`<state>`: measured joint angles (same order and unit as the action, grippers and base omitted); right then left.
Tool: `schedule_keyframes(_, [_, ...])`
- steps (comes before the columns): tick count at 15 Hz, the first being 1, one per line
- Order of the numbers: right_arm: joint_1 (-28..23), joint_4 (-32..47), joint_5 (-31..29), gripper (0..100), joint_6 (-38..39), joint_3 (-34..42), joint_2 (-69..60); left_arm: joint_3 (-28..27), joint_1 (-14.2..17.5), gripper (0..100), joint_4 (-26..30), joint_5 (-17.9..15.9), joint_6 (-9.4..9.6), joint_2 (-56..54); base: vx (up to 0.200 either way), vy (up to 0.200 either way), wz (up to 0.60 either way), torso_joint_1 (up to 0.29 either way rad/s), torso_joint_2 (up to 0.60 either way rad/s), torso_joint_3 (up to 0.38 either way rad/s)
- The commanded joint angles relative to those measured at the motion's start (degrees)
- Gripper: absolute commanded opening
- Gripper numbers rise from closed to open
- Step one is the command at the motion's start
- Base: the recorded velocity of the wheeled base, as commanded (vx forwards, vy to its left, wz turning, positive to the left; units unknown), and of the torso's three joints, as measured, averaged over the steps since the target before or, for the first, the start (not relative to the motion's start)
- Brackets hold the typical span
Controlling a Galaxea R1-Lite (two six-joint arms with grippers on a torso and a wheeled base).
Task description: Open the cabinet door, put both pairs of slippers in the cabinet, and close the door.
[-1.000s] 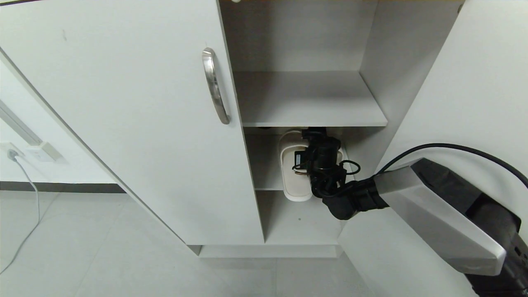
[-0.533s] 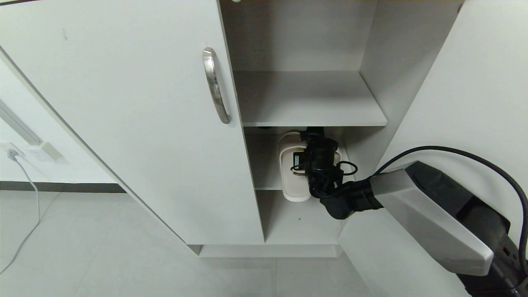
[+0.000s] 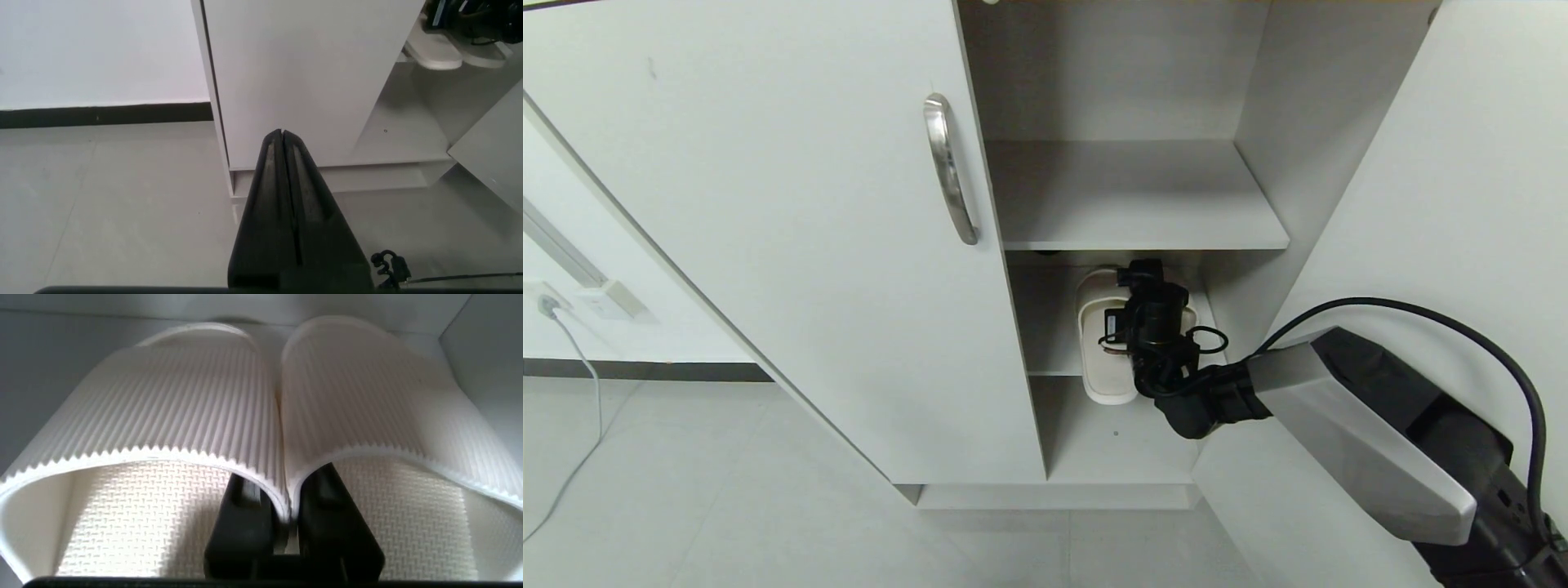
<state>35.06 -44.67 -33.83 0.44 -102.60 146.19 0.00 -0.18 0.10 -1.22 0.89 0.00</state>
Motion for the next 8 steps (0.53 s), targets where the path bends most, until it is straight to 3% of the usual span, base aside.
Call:
schedule_keyframes(1, [0.01,0.02,-0.01,0,0.0,-0.06,0.32,0.0,0.01,0,-0.01,-0.01,-0.01,0.09,0.0,0.0,0.0,0.0,0.0,0.0])
schedule_keyframes(2, [0.01,0.02,-0.01,100,0.0,-0.15,0.5,0.0,0.01,0,-0.01,-0.01,-0.01,0.09,0.0,0.0,0.0,0.0,0.0,0.0])
schedule_keyframes(5, [0.01,-0.07,-0.54,100,-0.09,0.91,0.24,0.0,0.01,0,-0.01,-0.01,-0.01,0.09,0.0,0.0,0.0,0.0,0.0,0.0])
schedule_keyframes(8, [0.98,-2.44,-1.24,100,-0.09,7.76,-3.72,0.0,0.01,0,-0.01,-0.01,-0.01,0.09,0.0,0.0,0.0,0.0,0.0,0.0])
